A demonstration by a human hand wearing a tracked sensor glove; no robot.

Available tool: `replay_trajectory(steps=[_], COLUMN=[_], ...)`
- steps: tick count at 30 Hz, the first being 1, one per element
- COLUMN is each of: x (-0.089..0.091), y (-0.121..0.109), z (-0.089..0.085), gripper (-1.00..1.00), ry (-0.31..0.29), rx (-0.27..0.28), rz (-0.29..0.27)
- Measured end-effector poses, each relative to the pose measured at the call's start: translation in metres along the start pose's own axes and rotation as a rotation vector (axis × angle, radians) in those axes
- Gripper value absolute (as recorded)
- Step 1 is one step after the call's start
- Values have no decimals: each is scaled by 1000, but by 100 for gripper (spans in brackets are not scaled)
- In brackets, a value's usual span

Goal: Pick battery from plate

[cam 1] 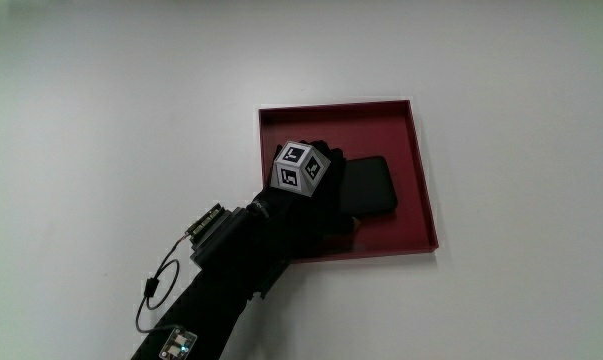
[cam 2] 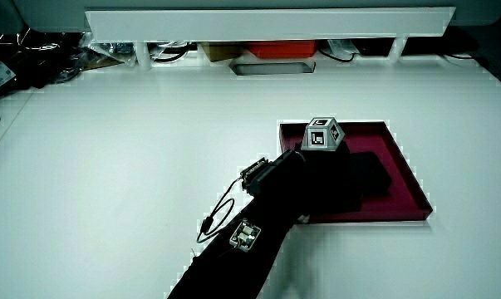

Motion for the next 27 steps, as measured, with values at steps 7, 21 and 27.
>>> replay_trajectory(steps=[7,21,27], x=[1,5,-8], y=[-7,-58,-87], z=[4,65,87], gripper=[100,100,100], ry=[2,33,63], rx=[51,182,214], rz=[-42,-213,-214])
